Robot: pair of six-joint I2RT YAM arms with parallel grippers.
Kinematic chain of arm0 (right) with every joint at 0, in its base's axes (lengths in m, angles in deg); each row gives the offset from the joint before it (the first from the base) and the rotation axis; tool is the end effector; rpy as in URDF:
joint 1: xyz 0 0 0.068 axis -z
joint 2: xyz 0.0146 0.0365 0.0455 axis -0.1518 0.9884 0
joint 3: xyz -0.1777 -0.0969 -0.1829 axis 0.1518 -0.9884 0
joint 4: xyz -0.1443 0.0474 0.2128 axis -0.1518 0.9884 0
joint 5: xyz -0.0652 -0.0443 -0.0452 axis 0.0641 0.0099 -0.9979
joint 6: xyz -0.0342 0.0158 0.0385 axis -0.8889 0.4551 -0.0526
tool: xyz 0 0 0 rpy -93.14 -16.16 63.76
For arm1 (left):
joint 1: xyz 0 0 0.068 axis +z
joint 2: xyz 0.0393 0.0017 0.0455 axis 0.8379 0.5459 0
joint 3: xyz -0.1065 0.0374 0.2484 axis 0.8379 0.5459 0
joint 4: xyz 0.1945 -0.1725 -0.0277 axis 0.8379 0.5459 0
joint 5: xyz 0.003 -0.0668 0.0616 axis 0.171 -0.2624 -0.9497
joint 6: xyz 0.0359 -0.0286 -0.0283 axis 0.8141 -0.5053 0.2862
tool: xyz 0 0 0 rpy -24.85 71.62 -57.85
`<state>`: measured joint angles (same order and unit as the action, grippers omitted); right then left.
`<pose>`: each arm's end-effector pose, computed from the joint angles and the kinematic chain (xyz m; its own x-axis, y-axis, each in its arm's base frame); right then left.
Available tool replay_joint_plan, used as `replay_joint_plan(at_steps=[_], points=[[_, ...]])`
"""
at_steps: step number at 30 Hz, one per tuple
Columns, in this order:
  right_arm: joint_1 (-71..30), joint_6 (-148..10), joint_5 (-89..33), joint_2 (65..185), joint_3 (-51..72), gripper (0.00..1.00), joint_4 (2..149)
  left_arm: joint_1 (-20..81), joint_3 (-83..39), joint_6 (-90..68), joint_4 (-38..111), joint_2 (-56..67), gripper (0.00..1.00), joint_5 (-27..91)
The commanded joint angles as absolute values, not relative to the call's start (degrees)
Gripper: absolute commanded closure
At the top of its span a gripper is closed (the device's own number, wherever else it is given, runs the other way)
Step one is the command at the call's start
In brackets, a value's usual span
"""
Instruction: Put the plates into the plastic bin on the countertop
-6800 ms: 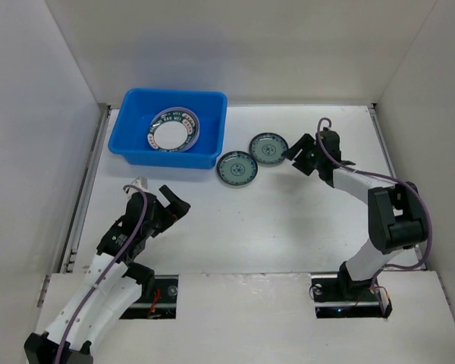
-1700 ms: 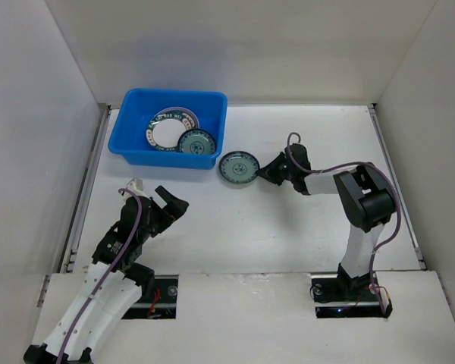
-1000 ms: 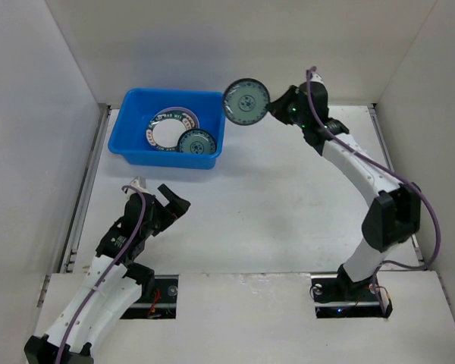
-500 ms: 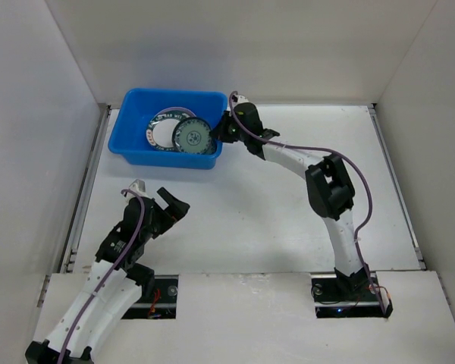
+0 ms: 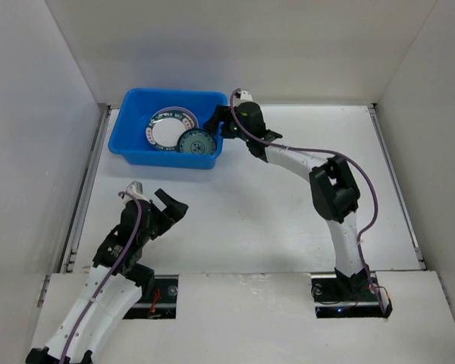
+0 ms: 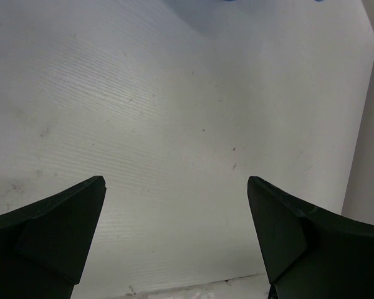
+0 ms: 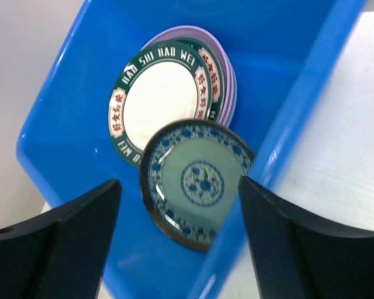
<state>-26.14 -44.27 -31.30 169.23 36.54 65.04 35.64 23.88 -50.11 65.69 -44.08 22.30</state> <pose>0.4310 0.3036 0.2576 -0.5014 0.2895 -0.8153 -0.4334 0.7316 0.5263 0.1170 -0.0445 0.2401 -0.5327 -0.6194 -0.5766 -0.1130 0.7273 -0.6769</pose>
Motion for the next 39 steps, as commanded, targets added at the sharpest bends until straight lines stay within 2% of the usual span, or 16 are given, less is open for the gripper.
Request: replay_joint_plan(at_steps=[1, 2, 7, 11, 17, 23, 28, 31, 39], points=[[-27.17, -45.67, -35.95, 156.92, 30.55, 0.07, 55.78, 35.17, 23.84, -51.89, 67.94, -44.35, 0.0, 22.56], [-27.17, -46.28, -37.62, 153.94, 27.83, 0.0, 54.98, 35.16, 23.75, -51.71, 68.2, -44.18, 0.0, 22.56], [-27.26, -52.95, -48.07, 137.15, 13.06, 0.0, 54.88, 35.07, 22.79, -50.22, 71.62, -42.25, 0.0, 21.6], [-28.22, -60.42, -61.77, 122.04, -0.91, 0.0, 57.69, 34.73, 22.0, -49.42, 74.79, -39.61, 0.0, 18.44], [-31.21, -64.92, -83.56, 96.65, -21.03, 0.0, 66.38, 33.32, 20.77, -49.86, 76.29, -37.06, 0.0, 11.5], [-33.58, -63.78, -97.99, 70.72, -32.39, 0.0, 79.21, 35.42, 20.33, -51.09, 77.69, -38.54, 0.0, 5.44], [-33.59, -64.83, -101.53, 53.48, -36.44, 0.0, 87.48, 36.65, 18.57, -51.36, 77.43, -38.82, 0.0, -0.01], [-32.8, -64.74, -99.43, 46.43, -38.29, 0.0, 87.94, 37.27, 16.82, -51.36, 77.08, -37.41, 0.0, -2.83], [-34.63, -63.95, -94.5, 49.13, -37.5, 0.0, 89.69, 37.8, 13.12, -51.01, 77.6, -36.44, 0.0, -8.28]])
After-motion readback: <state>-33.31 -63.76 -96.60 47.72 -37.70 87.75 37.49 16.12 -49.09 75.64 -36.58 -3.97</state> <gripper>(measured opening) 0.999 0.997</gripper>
